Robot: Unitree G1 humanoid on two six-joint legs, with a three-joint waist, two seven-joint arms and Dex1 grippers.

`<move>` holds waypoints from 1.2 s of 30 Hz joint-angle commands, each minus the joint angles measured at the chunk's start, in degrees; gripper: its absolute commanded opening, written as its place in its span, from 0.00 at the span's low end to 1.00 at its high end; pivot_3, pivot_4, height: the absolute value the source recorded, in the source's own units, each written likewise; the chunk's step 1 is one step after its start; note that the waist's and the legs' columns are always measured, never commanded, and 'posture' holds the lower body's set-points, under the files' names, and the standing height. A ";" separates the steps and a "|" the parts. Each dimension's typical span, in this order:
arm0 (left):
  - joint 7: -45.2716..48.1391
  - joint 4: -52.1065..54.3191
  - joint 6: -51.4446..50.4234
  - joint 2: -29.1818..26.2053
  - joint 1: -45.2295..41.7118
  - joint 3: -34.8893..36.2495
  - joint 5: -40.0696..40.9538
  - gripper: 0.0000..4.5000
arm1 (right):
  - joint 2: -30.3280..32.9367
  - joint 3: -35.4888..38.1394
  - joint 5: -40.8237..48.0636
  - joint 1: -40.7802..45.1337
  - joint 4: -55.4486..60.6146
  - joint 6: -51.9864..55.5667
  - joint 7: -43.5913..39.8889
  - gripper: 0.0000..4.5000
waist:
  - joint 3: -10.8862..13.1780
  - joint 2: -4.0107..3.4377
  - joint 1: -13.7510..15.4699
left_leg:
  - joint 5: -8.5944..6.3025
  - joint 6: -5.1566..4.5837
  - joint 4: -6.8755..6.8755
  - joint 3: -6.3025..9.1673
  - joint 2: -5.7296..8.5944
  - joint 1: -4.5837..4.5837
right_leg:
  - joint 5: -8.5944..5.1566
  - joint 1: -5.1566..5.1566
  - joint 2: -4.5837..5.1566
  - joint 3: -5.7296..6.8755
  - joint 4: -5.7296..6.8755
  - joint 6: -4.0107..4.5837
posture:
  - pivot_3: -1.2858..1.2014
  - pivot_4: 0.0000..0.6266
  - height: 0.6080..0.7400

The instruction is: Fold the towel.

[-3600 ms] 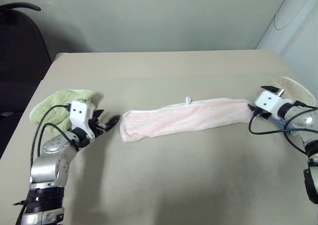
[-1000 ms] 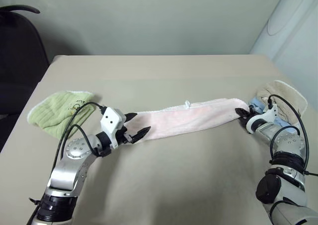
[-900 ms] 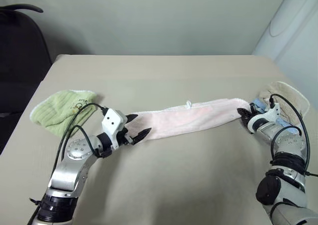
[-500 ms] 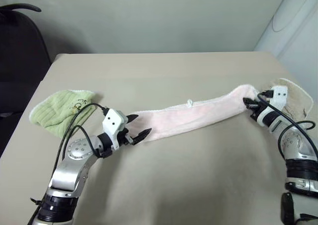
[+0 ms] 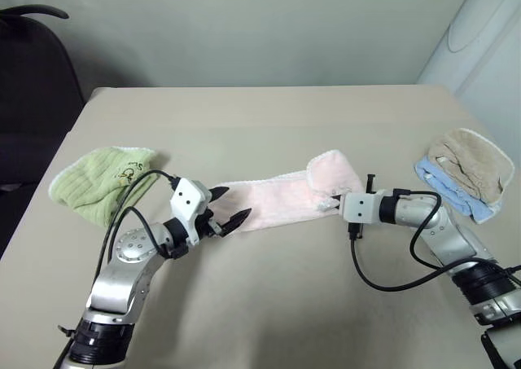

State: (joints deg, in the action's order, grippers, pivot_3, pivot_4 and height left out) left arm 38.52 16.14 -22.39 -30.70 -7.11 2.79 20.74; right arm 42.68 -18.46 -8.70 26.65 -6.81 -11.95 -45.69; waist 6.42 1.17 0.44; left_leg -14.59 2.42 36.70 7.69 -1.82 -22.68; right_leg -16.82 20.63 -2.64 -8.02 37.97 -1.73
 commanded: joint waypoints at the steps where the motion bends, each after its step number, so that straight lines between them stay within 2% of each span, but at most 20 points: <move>1: -0.61 3.10 0.83 0.21 0.96 0.97 0.21 0.91 | -1.87 2.72 3.15 0.49 -0.11 1.11 -0.87 0.11 | 0.00 0.00 0.00 | 0.00 0.01 0.00 0.00 0.00 0.00 | 0.00 0.00 0.00 0.00 0.00 0.00 | 0.52 0.24 1.00; 3: -0.82 3.17 0.75 0.31 1.01 0.96 0.30 0.91 | -2.42 3.81 6.45 -0.28 0.93 3.54 -3.24 0.21 | 0.00 0.00 0.12 | 0.02 0.04 0.00 0.00 0.00 -0.01 | 0.00 0.01 0.00 0.01 0.00 0.00 | 0.52 0.24 1.00; 8: -0.90 3.24 0.43 0.18 1.32 0.95 0.57 0.91 | -2.72 7.71 15.32 -3.19 5.85 12.26 -7.35 0.60 | 0.00 0.00 0.25 | 0.23 0.40 -0.01 0.00 0.00 -0.04 | 0.00 0.00 -0.01 0.03 -0.02 0.00 | 0.52 0.24 1.00; 13: -1.37 3.94 -0.55 0.40 2.10 2.31 2.22 0.91 | -0.15 14.27 24.76 -7.46 11.24 21.35 -11.65 0.97 | 0.01 0.01 0.28 | 0.37 0.65 -0.01 -0.02 0.01 -0.06 | 0.00 -0.01 -0.03 0.02 -0.04 0.00 | 0.52 0.24 1.00; 17: -2.80 5.20 -3.31 1.94 2.86 5.40 6.60 0.91 | 1.14 21.52 35.43 -7.91 14.03 30.58 -13.73 0.97 | 0.02 0.03 0.28 | 0.45 0.79 -0.02 -0.09 0.03 -0.08 | -0.01 -0.01 -0.04 -0.02 -0.04 -0.01 | 0.52 0.24 1.00; 20: -5.01 6.03 -6.62 3.80 3.56 8.17 10.86 0.91 | -1.56 24.31 38.88 -4.18 11.67 35.99 -9.84 0.84 | 0.02 0.03 0.22 | 0.51 0.89 -0.02 -0.11 0.03 -0.06 | -0.02 -0.02 -0.09 -0.04 -0.04 -0.02 | 0.52 0.24 1.00; 23: -9.26 7.21 -12.72 6.38 3.80 12.55 18.69 0.91 | -5.68 22.16 34.85 -0.33 4.84 35.93 -5.67 0.60 | 0.00 0.07 -0.03 | 0.51 0.89 -0.02 -0.11 0.02 0.04 | -0.02 -0.04 -0.08 -0.07 0.01 -0.03 | 0.52 0.24 1.00; 27: -14.73 9.42 -18.99 8.67 5.28 17.56 28.55 0.91 | -11.06 16.81 27.55 2.42 -6.78 30.80 -3.85 0.29 | -0.01 0.08 0.04 | 0.50 0.87 -0.07 -0.07 0.01 0.09 | -0.02 -0.04 -0.06 -0.04 0.06 -0.03 | 0.52 0.24 1.00; 31: -19.19 12.05 -22.48 9.53 8.84 21.04 36.03 0.91 | -14.62 13.76 21.90 4.48 -18.73 25.26 -3.22 0.29 | 0.01 0.02 0.12 | 0.50 0.87 -0.08 -0.07 0.03 0.09 | -0.01 -0.01 -0.03 -0.01 0.10 -0.02 | 0.52 0.24 1.00; 35: -23.55 15.82 -25.94 9.40 15.66 23.14 45.14 0.91 | -16.41 13.85 20.20 5.51 -24.50 21.15 -3.16 0.29 | -0.06 0.11 -0.07 | 0.43 0.76 -0.11 -0.08 0.01 0.39 | -0.01 -0.31 -0.05 0.01 0.04 -0.01 | 0.52 0.24 1.00; 36: -24.50 16.70 -26.70 9.17 17.61 23.13 46.83 0.99 | -16.72 14.09 20.18 5.76 -25.25 20.49 -3.16 0.28 | -0.06 0.11 -0.13 | 0.30 0.54 -0.14 -0.09 0.01 0.49 | -0.01 -0.39 -0.05 0.00 0.01 -0.01 | 0.52 0.24 1.00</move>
State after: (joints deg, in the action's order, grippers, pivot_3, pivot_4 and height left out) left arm 15.43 29.36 -47.53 -21.31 9.07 25.15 63.84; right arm 26.13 -4.74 13.10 32.62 -29.75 9.23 -49.78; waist 6.35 1.28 0.32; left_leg -14.34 2.87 36.53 7.59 -1.81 -22.11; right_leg -16.83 20.17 -2.68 -8.04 37.96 -1.74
